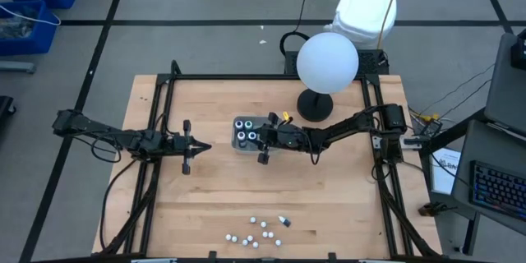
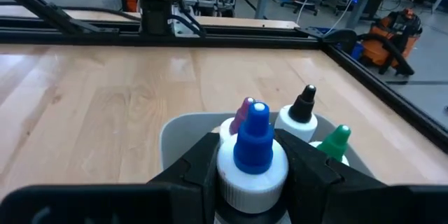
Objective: Pick & Place food coloring
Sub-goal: Put the large blue food coloring bottle into the gray bin, then put the small blue food coloring bottle into the gray bin
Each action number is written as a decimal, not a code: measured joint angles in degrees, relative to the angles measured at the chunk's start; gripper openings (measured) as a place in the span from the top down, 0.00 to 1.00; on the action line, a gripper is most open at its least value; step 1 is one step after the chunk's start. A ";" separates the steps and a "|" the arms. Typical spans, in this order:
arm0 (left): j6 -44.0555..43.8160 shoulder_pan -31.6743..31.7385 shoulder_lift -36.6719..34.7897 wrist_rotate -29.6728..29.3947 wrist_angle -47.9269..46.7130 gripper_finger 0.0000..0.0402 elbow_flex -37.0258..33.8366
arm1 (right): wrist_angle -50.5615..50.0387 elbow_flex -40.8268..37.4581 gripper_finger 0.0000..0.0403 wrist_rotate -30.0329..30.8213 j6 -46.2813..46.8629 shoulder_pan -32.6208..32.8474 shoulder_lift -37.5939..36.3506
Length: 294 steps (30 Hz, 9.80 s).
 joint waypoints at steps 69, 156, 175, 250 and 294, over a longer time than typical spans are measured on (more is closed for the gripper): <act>-0.57 0.02 0.00 0.00 -1.03 0.98 0.00 | 6.86 -0.07 0.36 -0.09 -1.60 -0.35 4.11; -1.14 0.02 -0.02 0.00 -1.31 0.98 0.00 | -20.92 -9.25 0.36 10.53 -7.76 38.36 -26.99; -6.47 0.00 -0.02 0.00 -1.27 0.98 0.00 | 14.66 -32.17 0.36 9.17 -2.59 41.18 -27.04; -9.21 0.00 0.00 -0.01 1.79 0.98 0.02 | -47.16 8.08 0.57 12.22 48.56 41.28 0.79; -10.43 0.00 0.06 2.97 5.14 0.98 0.02 | -53.79 7.99 0.86 19.72 41.29 41.30 3.28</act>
